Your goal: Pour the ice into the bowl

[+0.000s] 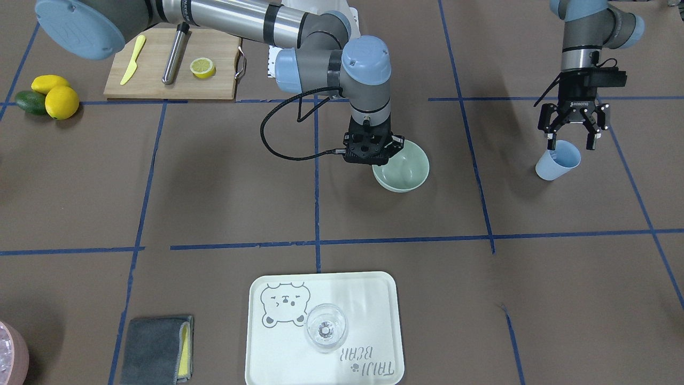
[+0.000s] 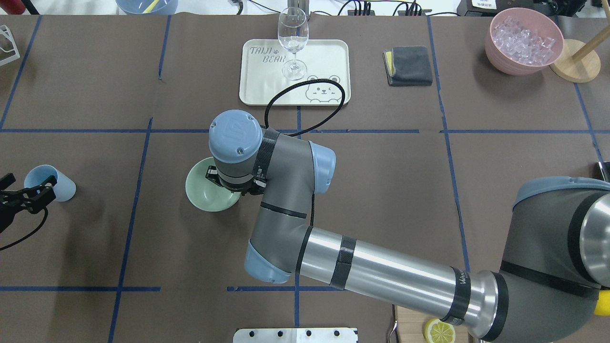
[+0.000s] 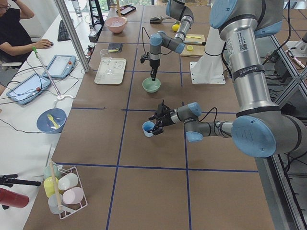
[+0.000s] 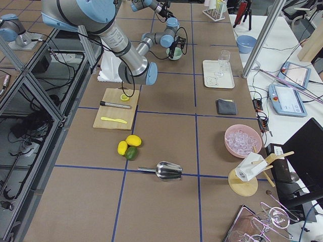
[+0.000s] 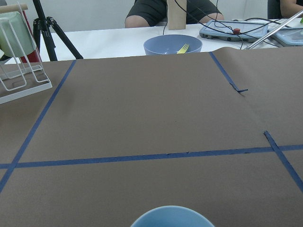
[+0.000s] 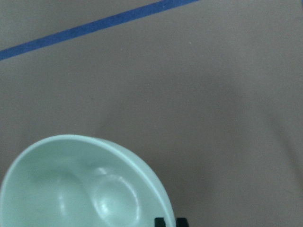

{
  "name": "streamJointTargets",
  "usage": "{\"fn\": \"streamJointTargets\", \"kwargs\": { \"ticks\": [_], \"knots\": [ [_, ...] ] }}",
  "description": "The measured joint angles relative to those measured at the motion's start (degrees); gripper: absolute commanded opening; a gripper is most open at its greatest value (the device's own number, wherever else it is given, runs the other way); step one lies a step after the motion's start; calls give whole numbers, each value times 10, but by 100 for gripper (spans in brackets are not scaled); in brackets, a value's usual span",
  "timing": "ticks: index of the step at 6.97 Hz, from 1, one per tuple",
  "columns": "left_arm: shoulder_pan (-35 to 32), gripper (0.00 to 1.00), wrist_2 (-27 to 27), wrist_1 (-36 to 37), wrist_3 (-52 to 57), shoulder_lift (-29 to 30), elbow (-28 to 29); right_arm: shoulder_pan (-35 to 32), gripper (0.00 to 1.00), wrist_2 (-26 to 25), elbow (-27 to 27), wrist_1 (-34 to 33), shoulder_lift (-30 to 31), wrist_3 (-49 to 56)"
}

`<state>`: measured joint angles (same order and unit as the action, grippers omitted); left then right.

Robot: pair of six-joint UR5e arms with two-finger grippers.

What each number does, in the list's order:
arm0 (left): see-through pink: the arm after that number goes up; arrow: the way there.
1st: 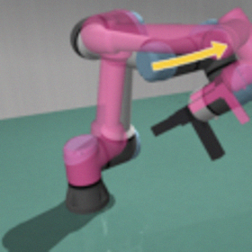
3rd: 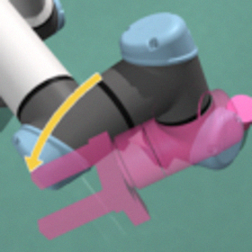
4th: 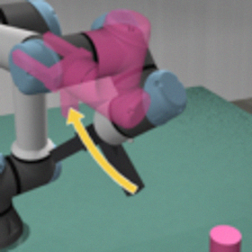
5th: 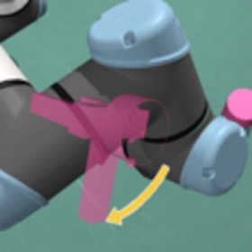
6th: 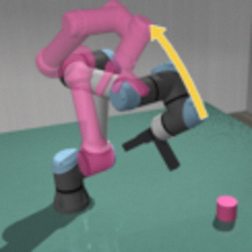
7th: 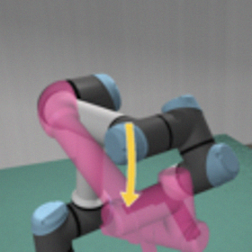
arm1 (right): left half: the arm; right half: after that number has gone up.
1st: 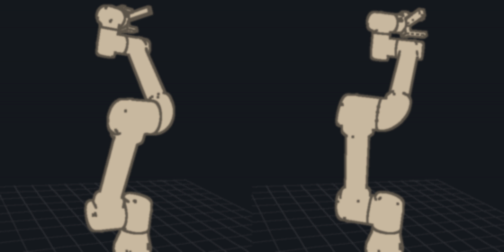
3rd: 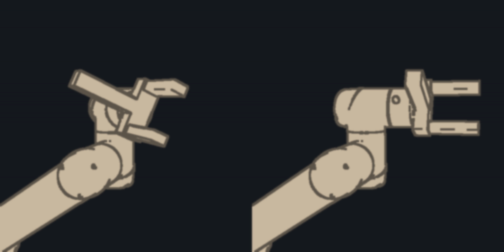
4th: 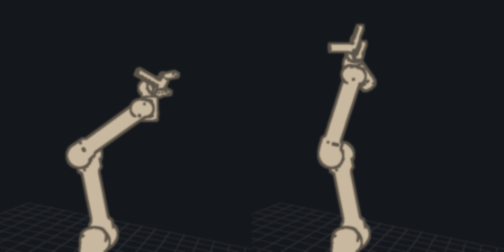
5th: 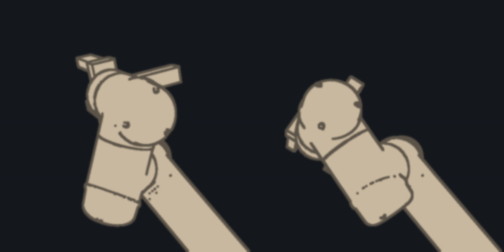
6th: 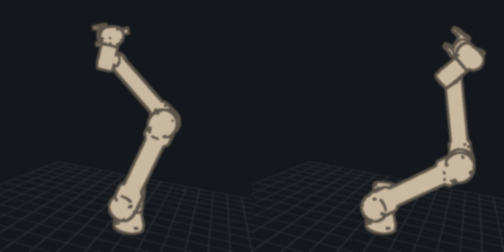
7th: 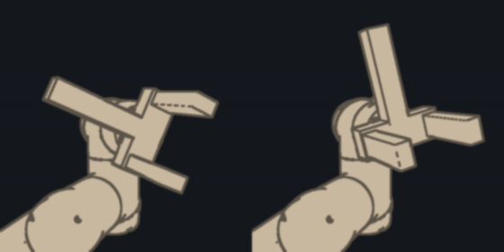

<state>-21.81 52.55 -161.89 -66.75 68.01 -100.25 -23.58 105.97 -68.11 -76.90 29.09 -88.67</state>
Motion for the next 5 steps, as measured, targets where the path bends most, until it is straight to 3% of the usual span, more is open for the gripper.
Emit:
{"fn": "streamJointTargets", "kwargs": {
  "ticks": [5],
  "knots": [
    [4,100,1,0,-7,9,14,1,100,0,-3,1,-1,-11]
  ]
}}
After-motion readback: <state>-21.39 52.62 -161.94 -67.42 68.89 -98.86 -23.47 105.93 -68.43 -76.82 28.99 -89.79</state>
